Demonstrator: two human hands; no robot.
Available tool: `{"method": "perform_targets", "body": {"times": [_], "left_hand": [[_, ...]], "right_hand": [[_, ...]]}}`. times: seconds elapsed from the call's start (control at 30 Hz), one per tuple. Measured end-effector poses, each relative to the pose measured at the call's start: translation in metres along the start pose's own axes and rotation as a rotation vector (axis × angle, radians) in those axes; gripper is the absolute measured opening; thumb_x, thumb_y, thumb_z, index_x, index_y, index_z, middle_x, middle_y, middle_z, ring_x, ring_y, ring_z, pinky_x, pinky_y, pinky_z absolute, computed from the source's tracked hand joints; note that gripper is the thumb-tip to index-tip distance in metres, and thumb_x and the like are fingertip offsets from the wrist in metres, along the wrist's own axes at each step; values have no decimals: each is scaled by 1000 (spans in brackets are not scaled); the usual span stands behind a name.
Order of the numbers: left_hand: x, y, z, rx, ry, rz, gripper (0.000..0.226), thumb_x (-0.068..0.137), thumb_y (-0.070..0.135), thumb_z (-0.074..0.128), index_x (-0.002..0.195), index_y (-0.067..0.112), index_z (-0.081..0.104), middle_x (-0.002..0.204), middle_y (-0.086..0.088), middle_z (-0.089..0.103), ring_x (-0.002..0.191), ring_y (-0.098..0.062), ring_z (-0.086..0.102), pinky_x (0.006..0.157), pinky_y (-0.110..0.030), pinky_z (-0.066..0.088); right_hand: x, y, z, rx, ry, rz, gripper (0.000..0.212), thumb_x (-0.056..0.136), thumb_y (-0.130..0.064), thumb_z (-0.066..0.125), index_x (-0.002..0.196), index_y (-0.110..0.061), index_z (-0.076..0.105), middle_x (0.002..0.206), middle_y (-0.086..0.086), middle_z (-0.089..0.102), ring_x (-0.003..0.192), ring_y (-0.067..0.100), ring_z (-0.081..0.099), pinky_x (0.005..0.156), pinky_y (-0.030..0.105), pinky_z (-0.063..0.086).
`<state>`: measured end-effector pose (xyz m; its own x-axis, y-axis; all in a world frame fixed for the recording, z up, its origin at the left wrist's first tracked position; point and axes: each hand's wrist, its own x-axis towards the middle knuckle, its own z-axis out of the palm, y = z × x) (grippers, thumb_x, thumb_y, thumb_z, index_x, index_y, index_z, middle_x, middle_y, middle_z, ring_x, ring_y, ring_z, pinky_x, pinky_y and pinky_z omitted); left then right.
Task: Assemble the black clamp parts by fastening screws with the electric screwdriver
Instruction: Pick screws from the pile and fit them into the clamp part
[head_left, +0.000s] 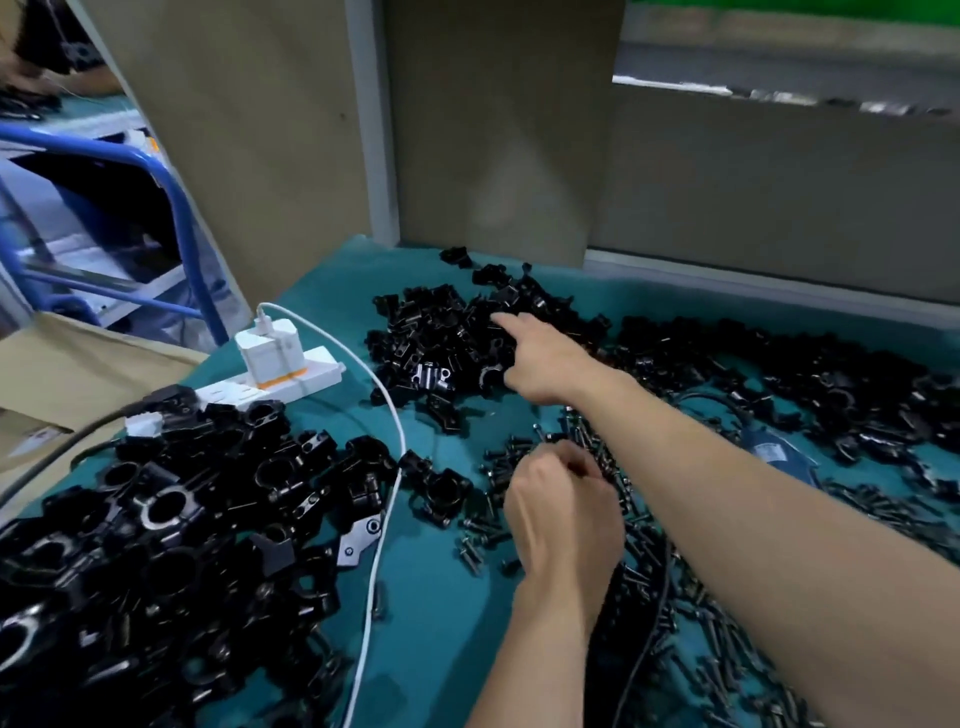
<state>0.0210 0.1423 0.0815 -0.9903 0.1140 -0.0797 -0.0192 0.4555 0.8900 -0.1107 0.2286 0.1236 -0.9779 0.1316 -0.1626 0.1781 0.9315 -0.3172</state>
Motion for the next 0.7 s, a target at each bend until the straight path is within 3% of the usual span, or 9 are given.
{"method": "perform_targets", "body": {"times": [0.07,0.17,0.23,0.3,0.37,0.43,0.5,0.6,0.7], "left_hand": [[6,-6,4,41,-15,54,22,78,12,48,72,24,65,78,8,68,71,-13,58,62,-29,38],[11,-7,3,10,-45,38,17,72,17,47,68,24,61,72,7,66,66,-13,57,58,-31,41],[15,-8,2,25,-43,14,17,74,11,51,65,23,60,66,8,63,61,-10,56,56,-29,41],[18,-7,1,48,-45,16,21,76,8,53,66,24,61,64,13,61,60,-5,55,56,-27,45],[19,-5,2,29,-45,7,23,80,6,55,68,24,64,66,11,63,65,-10,60,62,-31,51],[15,-2,2,-51,7,24,31,82,0,54,67,24,65,70,10,65,71,-14,63,66,-33,52],[7,1,0,-161,142,134,38,83,-7,54,68,26,66,75,14,64,76,-9,60,70,-30,49],[-2,7,-5,-229,281,355,29,86,6,59,101,27,73,98,19,63,93,-11,61,83,-34,53],[-1,10,-11,-82,23,403,52,85,37,57,137,43,55,131,21,54,120,-10,55,100,-34,46]], "right_hand": [[7,3,5,-79,24,-34,67,97,-3,50,159,-19,33,171,9,14,156,31,17,126,39,21],[5,3,19,-236,159,-74,34,94,0,53,127,-5,64,156,16,39,147,30,26,121,36,25],[1,2,23,-227,199,-61,25,93,6,54,113,-3,65,159,17,33,140,35,39,110,40,41],[-5,3,19,-123,272,-22,21,91,11,51,101,-4,61,166,15,24,115,39,59,87,43,53],[-14,8,10,-27,374,26,19,92,10,51,94,-7,60,161,14,39,99,38,66,79,43,55],[-27,19,-1,102,464,76,18,95,0,57,88,-16,63,115,10,71,86,28,70,68,33,54],[-46,32,-11,276,518,119,21,93,-12,68,78,-26,65,77,-5,71,66,10,67,54,19,47],[-88,45,-16,496,581,129,22,88,-22,78,70,-30,68,63,-17,68,61,-2,63,46,7,39],[-126,56,-3,652,559,148,17,89,-19,78,74,-26,72,68,-15,73,63,0,65,59,17,50]]}}
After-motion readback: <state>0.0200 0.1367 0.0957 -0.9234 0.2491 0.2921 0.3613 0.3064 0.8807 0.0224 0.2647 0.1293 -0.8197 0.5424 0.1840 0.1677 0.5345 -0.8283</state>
